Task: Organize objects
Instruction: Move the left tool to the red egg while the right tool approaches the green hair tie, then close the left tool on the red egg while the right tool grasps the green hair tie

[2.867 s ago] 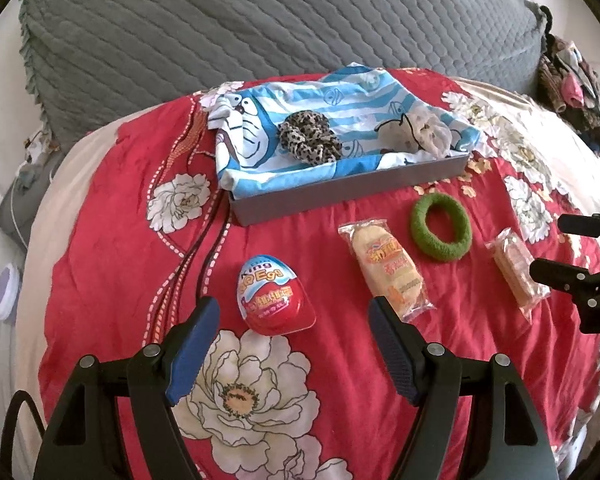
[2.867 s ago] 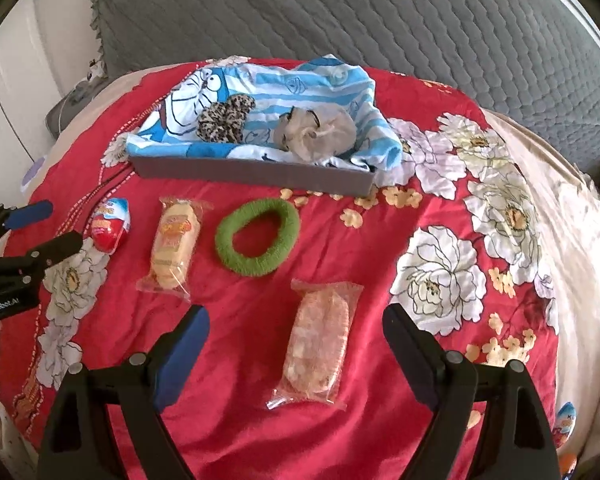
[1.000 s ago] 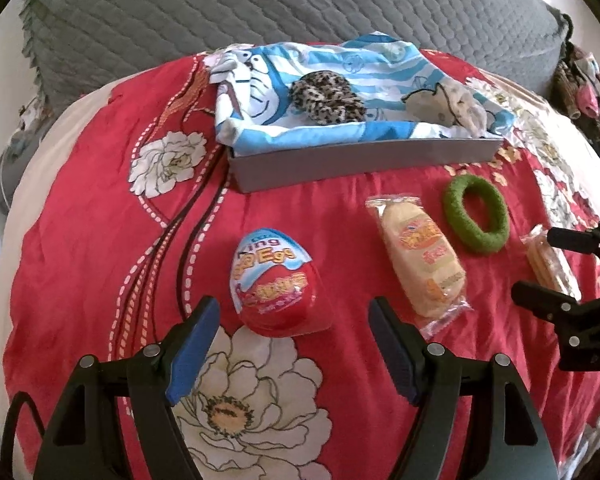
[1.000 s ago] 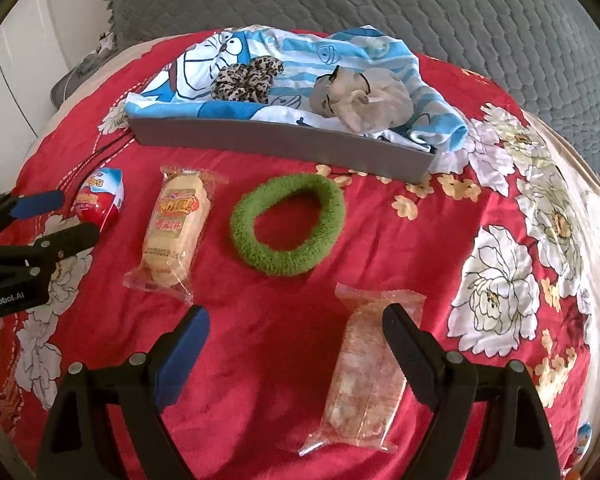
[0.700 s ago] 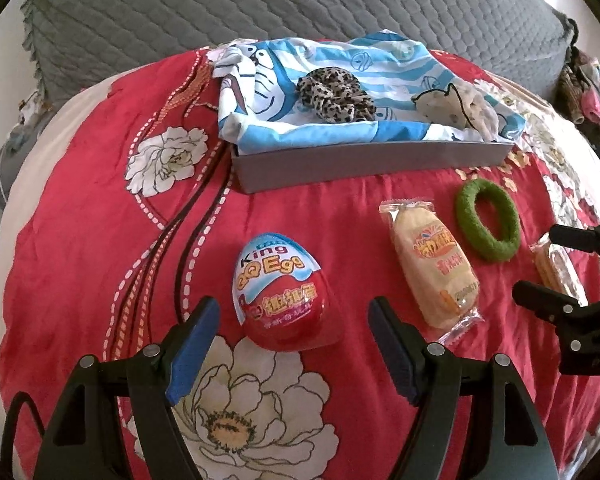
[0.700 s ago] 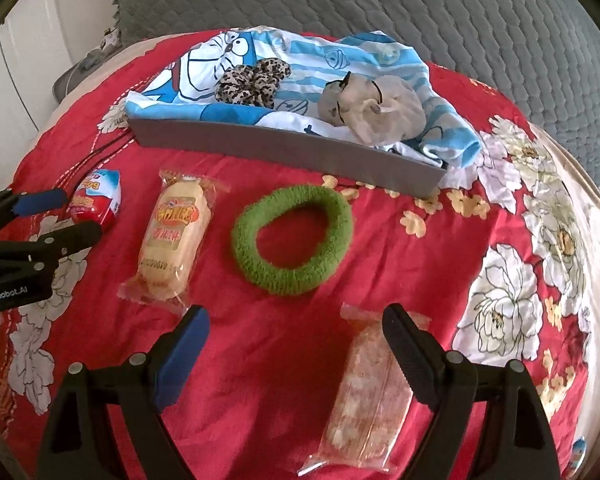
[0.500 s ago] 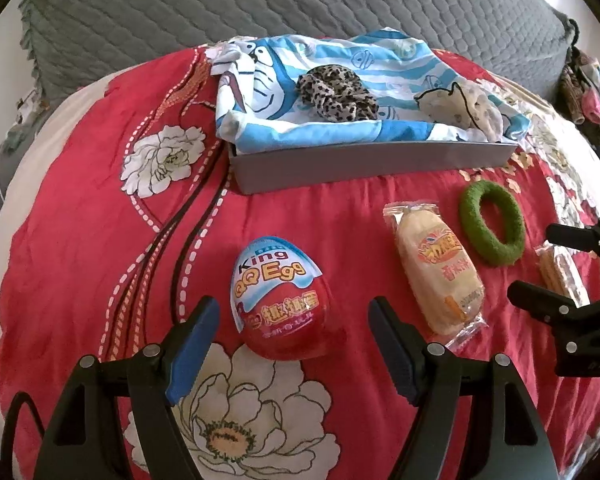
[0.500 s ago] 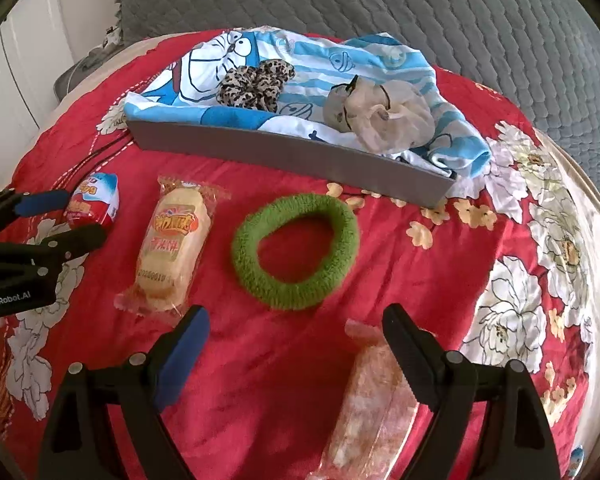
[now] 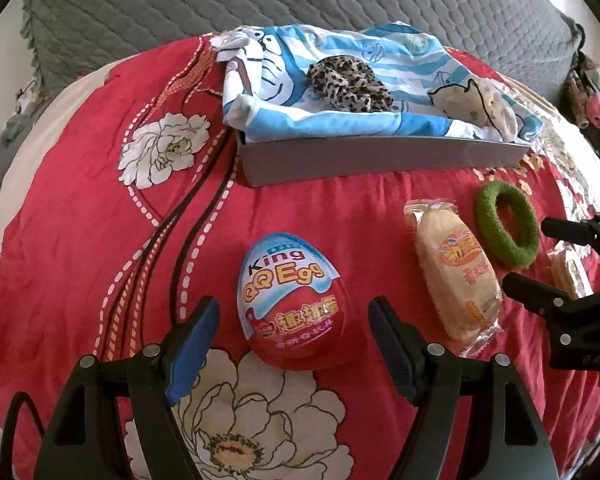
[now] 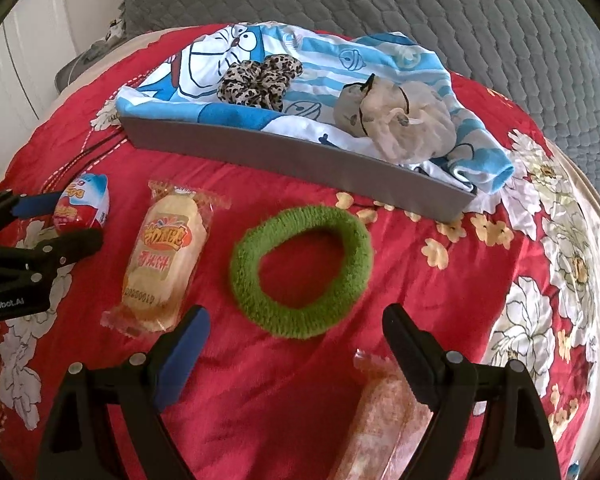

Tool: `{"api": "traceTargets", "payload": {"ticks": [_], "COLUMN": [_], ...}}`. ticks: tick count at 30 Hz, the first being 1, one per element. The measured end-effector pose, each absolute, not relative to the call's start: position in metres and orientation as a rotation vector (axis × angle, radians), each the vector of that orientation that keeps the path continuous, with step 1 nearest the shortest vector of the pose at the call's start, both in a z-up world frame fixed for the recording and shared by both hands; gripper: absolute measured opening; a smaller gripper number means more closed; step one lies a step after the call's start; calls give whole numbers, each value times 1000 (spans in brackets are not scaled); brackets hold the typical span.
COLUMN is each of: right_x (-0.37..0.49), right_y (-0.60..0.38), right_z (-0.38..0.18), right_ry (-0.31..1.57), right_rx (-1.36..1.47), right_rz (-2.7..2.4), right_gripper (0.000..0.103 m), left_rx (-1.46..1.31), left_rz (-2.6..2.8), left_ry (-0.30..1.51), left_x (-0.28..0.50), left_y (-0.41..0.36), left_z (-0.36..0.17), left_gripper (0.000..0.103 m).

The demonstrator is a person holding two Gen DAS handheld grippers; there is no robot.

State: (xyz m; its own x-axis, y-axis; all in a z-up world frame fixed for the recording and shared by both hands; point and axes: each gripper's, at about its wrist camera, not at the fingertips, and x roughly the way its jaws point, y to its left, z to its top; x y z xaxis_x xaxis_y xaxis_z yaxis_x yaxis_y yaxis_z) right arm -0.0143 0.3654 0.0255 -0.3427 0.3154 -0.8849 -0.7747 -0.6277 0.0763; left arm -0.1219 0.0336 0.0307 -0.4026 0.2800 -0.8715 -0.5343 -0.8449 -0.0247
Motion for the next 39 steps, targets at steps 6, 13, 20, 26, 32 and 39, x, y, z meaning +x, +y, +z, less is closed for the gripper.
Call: {"api": "traceTargets", "payload": {"ticks": [6, 13, 20, 26, 32, 39], "right_x": [-18, -22, -20, -22, -23, -27], "right_y": [369, 374, 381, 386, 389, 390], "right_z": [22, 17, 11, 9, 8, 8], "right_ry": [641, 657, 699, 706, 700, 693], "right_rx": [-1180, -1183, -1176, -1163, -1160, -1158], "right_rz": [2021, 2021, 2010, 2022, 2033, 2056], "right_gripper": [88, 88, 87, 80, 73, 60], "left_rx": [-1338, -1346, -1341, -1330, -1332, -1326], "left_rz": [2255, 2257, 2236, 2204, 2173, 2163], "left_ry": [348, 335, 314, 299, 290, 279], "left_x": [-127, -132, -134, -134, -136, -137], "left_y": [32, 32, 35, 37, 39, 39], "left_z": [27, 23, 21, 20, 19, 20], "left_gripper": [78, 78, 78, 74, 61, 60]}}
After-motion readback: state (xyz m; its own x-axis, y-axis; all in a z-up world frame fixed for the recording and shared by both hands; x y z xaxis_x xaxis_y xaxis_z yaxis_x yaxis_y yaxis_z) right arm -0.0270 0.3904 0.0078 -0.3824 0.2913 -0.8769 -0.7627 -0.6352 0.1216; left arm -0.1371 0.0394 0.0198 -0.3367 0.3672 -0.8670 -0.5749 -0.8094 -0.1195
